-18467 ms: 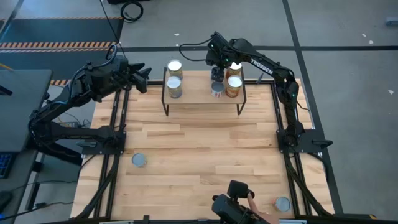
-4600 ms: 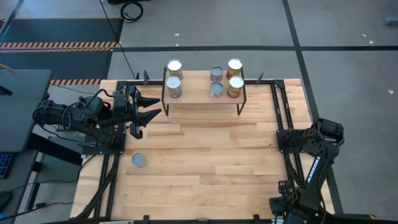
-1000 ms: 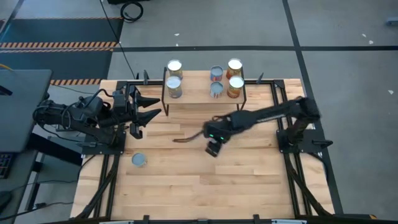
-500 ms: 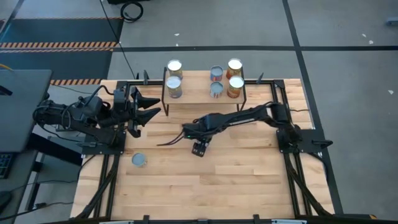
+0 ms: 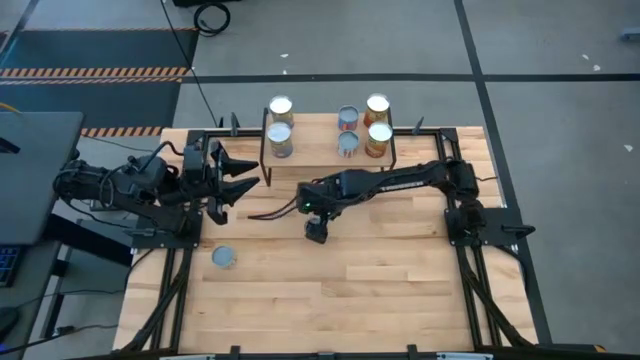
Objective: Pick and place cans onto a shelf
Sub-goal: Put the canned oranges on the shelf
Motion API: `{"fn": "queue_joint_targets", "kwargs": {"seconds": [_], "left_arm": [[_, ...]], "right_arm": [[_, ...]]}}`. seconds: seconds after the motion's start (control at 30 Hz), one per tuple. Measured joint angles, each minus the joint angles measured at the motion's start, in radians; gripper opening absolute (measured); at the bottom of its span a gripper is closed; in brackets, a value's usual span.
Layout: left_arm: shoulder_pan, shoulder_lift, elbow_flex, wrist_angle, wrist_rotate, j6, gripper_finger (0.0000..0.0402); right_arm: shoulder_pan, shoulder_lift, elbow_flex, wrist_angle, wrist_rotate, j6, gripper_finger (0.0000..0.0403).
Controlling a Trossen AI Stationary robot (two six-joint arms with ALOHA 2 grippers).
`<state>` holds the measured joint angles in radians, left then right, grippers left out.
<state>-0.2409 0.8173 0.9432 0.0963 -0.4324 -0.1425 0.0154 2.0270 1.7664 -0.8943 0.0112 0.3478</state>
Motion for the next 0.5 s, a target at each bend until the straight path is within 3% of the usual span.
{"fn": "queue_joint_targets", "kwargs": {"seconds": [0.3,0.5], "left_arm": [[-0.121,0.047,0.0,-0.229,0.023,-0.011,0.0188],[-0.225,0.06,0.0,-0.421,0.037,-0.179,0.0187]], "right_arm": [[0.032,-0.017,-0.051,-0.08,0.123,-0.432,0.0348],[0.027,-0.015,-0.201,-0.028,0.212,-0.479,0.0348]]}}
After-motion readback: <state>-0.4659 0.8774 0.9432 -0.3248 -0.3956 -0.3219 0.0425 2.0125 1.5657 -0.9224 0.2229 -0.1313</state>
